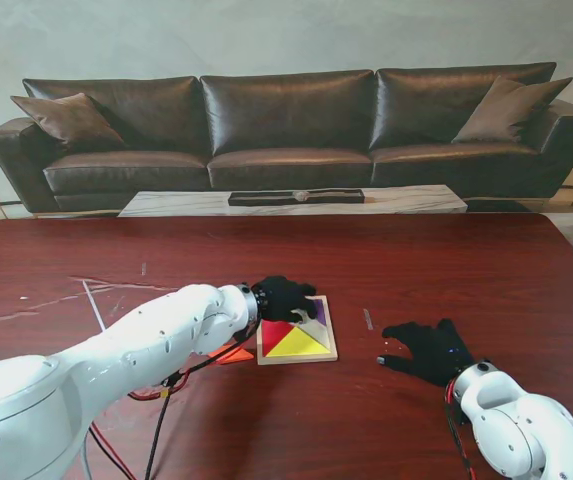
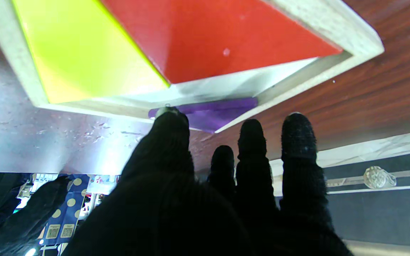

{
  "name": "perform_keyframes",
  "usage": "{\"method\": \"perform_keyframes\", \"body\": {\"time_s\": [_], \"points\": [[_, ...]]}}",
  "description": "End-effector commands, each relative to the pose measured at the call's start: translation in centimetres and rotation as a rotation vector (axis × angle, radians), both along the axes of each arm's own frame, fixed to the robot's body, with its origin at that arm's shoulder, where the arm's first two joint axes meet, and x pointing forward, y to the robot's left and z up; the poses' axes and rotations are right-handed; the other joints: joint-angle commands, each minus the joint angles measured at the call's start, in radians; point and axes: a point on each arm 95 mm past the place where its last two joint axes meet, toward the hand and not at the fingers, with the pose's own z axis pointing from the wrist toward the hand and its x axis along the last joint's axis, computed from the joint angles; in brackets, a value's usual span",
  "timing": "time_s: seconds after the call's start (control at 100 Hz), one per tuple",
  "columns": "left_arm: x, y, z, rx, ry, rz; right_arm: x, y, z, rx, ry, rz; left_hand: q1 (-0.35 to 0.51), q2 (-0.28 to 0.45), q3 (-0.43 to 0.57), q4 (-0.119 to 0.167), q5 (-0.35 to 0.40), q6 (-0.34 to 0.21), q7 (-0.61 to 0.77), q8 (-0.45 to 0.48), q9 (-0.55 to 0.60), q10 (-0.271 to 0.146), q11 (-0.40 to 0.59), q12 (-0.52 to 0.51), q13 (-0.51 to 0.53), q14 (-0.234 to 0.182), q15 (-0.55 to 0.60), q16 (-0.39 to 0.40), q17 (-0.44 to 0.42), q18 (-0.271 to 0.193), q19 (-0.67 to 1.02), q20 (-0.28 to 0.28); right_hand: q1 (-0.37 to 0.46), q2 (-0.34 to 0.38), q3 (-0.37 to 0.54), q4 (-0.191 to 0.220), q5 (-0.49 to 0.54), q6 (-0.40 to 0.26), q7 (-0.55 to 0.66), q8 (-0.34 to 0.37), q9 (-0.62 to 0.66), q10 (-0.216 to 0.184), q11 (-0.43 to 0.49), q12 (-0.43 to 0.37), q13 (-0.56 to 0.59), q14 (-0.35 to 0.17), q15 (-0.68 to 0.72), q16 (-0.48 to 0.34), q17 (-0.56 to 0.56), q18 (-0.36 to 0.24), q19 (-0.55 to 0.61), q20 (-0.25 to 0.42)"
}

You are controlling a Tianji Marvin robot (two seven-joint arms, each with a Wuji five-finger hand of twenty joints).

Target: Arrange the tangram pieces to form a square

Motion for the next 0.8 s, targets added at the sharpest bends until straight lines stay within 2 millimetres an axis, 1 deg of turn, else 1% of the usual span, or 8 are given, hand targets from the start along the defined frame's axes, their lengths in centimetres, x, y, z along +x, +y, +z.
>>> {"method": "perform_keyframes", "body": {"time_s": [0.0,0.34,0.45,0.52,0.58,0.6,0.68,0.79], "points": [[0.0,0.4,0.4,0.001,-0.011,0.005,-0.1,0.2,-0.1,-0.003,0.005,0.008,0.040,0.009,-0.023,0.033,-0.011,-0.015,0.019,0.016,-0.034,0.019,-0.006,0.005,-0.007,0.003,-0.023,-0.006,-0.002,0.003,0.010,0.007,0.014,0.023,0.004,0.029,-0.031,0.005,-0.010,-0.004,0.018,-0.001,0.002,0.003,0.011,-0.015,-0.002,0.016,-0.012,0.021,0.001,-0.011],[-1.8,1.8,2.9,-0.012,-0.075,0.055,0.2,0.6,0.4,0.002,-0.002,0.028,0.005,0.018,-0.034,0.035,-0.027,-0.015,0.018,0.013,-0.041,0.012,-0.019,-0.001,-0.024,0.016,-0.047,-0.019,-0.018,0.004,-0.009,-0.001,0.001,0.027,0.000,0.028,-0.032,0.001,-0.013,-0.004,0.015,-0.003,-0.002,0.001,0.003,-0.016,-0.006,0.015,-0.012,0.020,0.001,-0.010],[-2.6,2.9,4.1,0.005,-0.094,0.102,0.1,0.6,0.7,0.002,-0.001,0.040,-0.037,0.036,-0.032,0.042,-0.047,0.002,-0.012,0.007,-0.041,0.010,-0.035,-0.009,-0.038,0.035,-0.088,-0.043,-0.035,0.014,-0.049,-0.016,-0.005,0.029,-0.001,0.028,-0.033,-0.001,-0.015,-0.004,0.013,-0.005,-0.005,0.000,-0.002,-0.016,-0.008,0.014,-0.012,0.020,0.000,-0.011],[-3.1,3.9,4.7,0.012,-0.105,0.139,0.2,0.7,0.9,0.002,-0.002,0.047,-0.056,0.047,-0.030,0.045,-0.055,0.013,-0.031,0.007,-0.040,0.012,-0.038,-0.010,-0.049,0.056,-0.109,-0.056,-0.048,0.021,-0.077,-0.026,-0.010,0.031,-0.001,0.027,-0.034,-0.004,-0.016,-0.005,0.011,-0.007,-0.007,-0.002,-0.009,-0.013,-0.011,0.013,-0.012,0.020,0.000,-0.011],[-3.6,4.8,5.2,0.016,-0.111,0.170,0.2,0.7,0.9,0.005,-0.002,0.054,-0.070,0.054,-0.027,0.047,-0.060,0.017,-0.049,0.010,-0.041,0.014,-0.044,-0.014,-0.061,0.074,-0.131,-0.070,-0.061,0.030,-0.114,-0.043,-0.014,0.034,-0.001,0.027,-0.034,-0.006,-0.018,-0.005,0.008,-0.008,-0.010,-0.003,-0.020,-0.010,-0.017,0.011,-0.012,0.020,0.000,-0.011],[-3.7,5.1,5.4,0.018,-0.114,0.181,0.3,0.7,1.0,0.006,-0.003,0.056,-0.076,0.058,-0.027,0.047,-0.062,0.021,-0.056,0.011,-0.040,0.012,-0.047,-0.015,-0.062,0.065,-0.143,-0.079,-0.066,0.034,-0.131,-0.051,-0.016,0.036,-0.001,0.027,-0.035,-0.006,-0.019,-0.005,0.007,-0.010,-0.011,-0.003,-0.022,-0.010,-0.018,0.010,-0.012,0.020,0.000,-0.011],[-4.3,6.4,5.9,0.027,-0.125,0.218,0.4,0.7,1.1,0.015,-0.003,0.068,-0.086,0.064,-0.026,0.049,-0.066,0.024,-0.070,0.011,-0.040,0.013,-0.051,-0.017,-0.071,0.077,-0.171,-0.098,-0.080,0.043,-0.172,-0.075,-0.021,0.039,-0.002,0.027,-0.036,-0.009,-0.021,-0.005,0.004,-0.011,-0.014,-0.005,-0.030,-0.011,-0.023,0.007,-0.011,0.019,0.000,-0.010],[-5.3,7.9,6.4,0.042,-0.135,0.263,0.7,0.7,1.3,0.030,-0.001,0.087,-0.100,0.078,-0.030,0.051,-0.072,0.031,-0.091,0.007,-0.039,0.016,-0.067,-0.024,-0.095,0.091,-0.222,-0.143,-0.108,0.061,-0.252,-0.134,-0.031,0.045,-0.003,0.026,-0.038,-0.012,-0.024,-0.005,-0.003,-0.016,-0.019,-0.007,-0.041,-0.013,-0.029,0.004,-0.012,0.017,0.000,-0.010]]}}
